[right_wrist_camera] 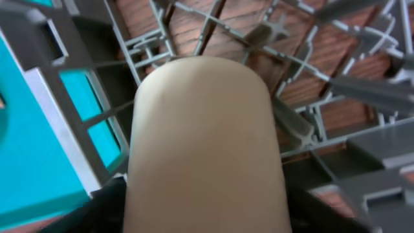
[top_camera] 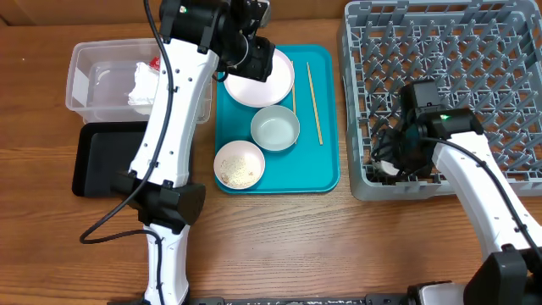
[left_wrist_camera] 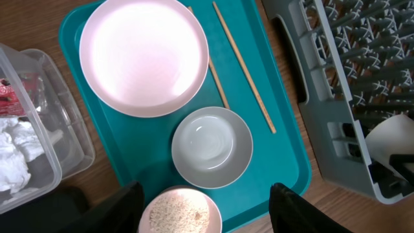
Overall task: Sort waste into correct bins and load items into the dishwasher
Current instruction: 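Place the cup in the dish rack with the right gripper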
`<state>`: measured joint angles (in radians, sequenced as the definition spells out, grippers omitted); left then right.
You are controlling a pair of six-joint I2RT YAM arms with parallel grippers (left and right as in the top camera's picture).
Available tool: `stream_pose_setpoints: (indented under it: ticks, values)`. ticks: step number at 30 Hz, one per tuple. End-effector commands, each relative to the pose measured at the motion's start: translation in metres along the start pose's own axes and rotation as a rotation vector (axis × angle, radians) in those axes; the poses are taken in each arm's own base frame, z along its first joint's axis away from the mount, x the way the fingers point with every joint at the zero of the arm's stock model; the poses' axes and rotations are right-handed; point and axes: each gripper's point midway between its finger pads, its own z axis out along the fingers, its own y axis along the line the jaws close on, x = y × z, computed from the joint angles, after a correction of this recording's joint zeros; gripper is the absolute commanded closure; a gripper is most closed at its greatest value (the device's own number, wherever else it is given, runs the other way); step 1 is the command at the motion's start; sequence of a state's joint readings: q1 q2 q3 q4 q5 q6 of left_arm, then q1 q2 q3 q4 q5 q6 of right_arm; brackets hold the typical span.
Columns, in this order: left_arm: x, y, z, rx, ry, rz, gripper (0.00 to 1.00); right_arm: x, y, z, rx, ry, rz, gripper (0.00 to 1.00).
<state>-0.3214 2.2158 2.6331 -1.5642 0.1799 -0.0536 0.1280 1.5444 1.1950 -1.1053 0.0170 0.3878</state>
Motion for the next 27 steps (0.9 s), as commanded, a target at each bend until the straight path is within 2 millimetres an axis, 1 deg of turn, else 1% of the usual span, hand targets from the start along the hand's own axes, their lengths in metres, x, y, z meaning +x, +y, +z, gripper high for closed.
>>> stream_pose_setpoints:
  ticks: [1, 2, 5, 7, 12, 14, 15, 16, 17, 18, 20, 24, 27]
  values:
    - [-0.003, 0.002, -0.010, -0.030, -0.027, -0.015, 0.36, -0.010, 0.003, -0.004, 0.002, -0.034, 0.003, 0.04]
    - [-0.002, 0.001, -0.010, -0.030, -0.026, -0.013, 0.36, -0.010, 0.004, -0.004, -0.003, -0.036, 0.002, 0.00]
    - [0.000, -0.002, -0.009, -0.027, -0.018, -0.007, 0.36, -0.014, 0.009, -0.009, -0.028, -0.045, 0.003, 0.00]
    - [0.002, -0.005, -0.009, -0.025, -0.011, -0.003, 0.36, -0.020, 0.013, -0.019, -0.046, -0.057, 0.004, 0.00]
    - [0.011, -0.009, -0.008, -0.027, 0.028, -0.015, 0.39, -0.038, 0.023, -0.059, -0.077, -0.116, -0.020, 0.00]
    - [0.021, -0.008, -0.008, -0.051, 0.064, -0.040, 0.40, -0.044, 0.026, -0.076, -0.088, -0.140, -0.024, 0.00]
    - [0.027, -0.007, -0.008, -0.068, 0.086, -0.054, 0.40, -0.046, 0.027, -0.082, -0.092, -0.149, -0.024, 0.00]
    - [0.030, -0.009, -0.008, -0.077, 0.099, -0.073, 0.44, -0.048, 0.028, -0.088, -0.096, -0.158, -0.025, 0.00]
    - [0.033, -0.016, -0.006, -0.057, 0.111, -0.077, 0.45, -0.050, 0.028, -0.091, -0.098, -0.165, -0.031, 0.00]
    - [0.036, -0.028, -0.004, -0.024, 0.126, -0.088, 0.45, -0.051, 0.029, -0.092, -0.099, -0.171, -0.036, 0.00]
    - [0.041, -0.042, 0.000, -0.020, 0.142, -0.070, 0.45, -0.052, 0.028, -0.092, -0.092, -0.176, -0.049, 0.00]
    - [0.057, -0.052, 0.015, -0.141, 0.183, -0.072, 0.45, -0.050, 0.023, -0.091, -0.067, -0.170, -0.049, 0.00]
    - [0.079, -0.057, 0.025, -0.195, 0.249, -0.083, 0.45, -0.049, 0.016, -0.091, -0.030, -0.169, -0.046, 0.00]
